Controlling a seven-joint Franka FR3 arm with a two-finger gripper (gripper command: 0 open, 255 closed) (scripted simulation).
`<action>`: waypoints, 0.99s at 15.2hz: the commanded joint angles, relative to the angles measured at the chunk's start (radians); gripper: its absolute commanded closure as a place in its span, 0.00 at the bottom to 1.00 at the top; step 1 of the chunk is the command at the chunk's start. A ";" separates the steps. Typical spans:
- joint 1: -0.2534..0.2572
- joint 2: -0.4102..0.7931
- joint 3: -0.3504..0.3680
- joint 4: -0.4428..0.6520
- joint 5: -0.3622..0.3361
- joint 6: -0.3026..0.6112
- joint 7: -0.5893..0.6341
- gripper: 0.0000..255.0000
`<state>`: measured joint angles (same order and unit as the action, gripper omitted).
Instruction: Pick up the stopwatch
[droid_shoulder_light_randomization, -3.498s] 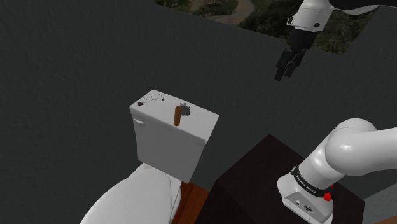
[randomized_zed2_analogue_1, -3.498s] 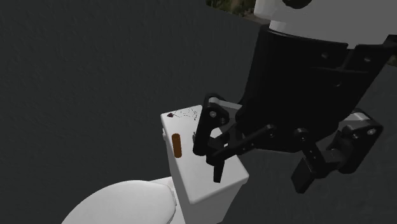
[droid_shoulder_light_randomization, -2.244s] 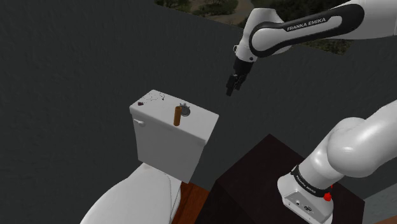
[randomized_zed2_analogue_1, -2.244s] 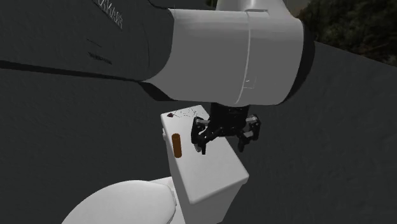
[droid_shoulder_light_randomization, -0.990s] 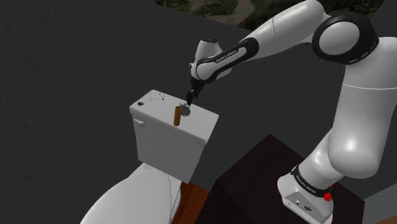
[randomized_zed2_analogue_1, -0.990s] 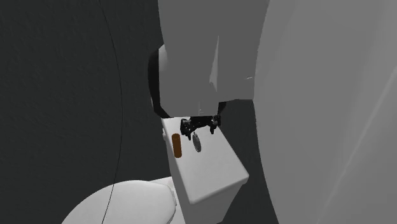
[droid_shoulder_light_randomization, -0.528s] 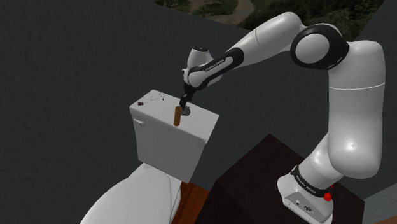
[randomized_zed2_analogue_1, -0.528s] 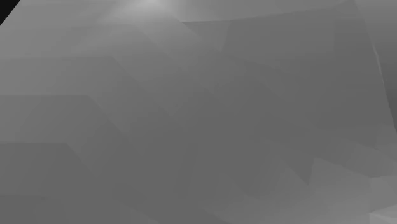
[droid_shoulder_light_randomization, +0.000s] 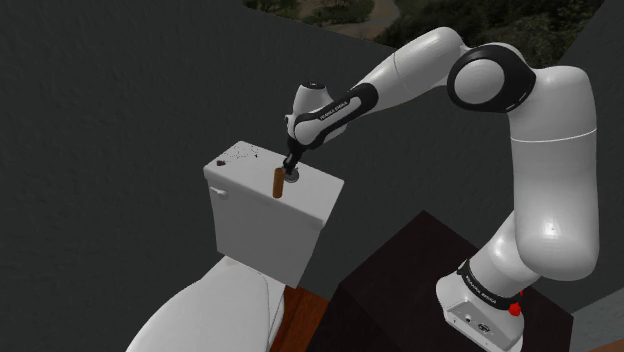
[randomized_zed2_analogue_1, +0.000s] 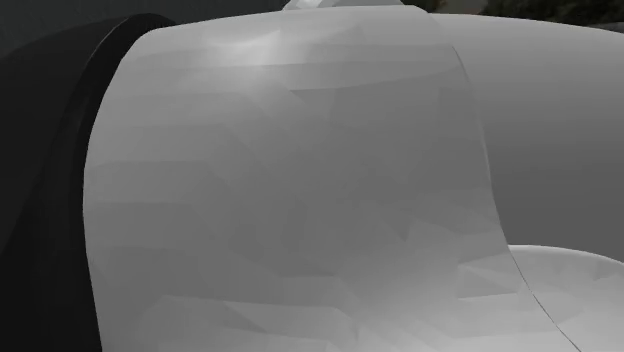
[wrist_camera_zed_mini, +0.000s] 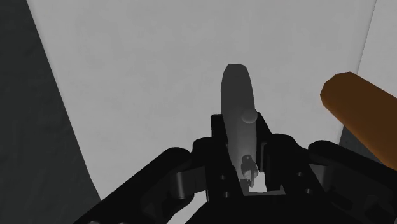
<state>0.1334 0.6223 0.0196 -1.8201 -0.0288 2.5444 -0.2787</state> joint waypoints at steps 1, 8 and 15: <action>0.000 0.000 0.000 0.000 0.000 0.000 0.000 1.00; -0.001 -0.010 0.000 -0.002 0.000 -0.008 -0.001 1.00; -0.002 -0.077 0.002 -0.004 0.003 -0.073 -0.003 1.00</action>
<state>0.1307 0.5523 0.0215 -1.8274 -0.0261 2.4821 -0.2821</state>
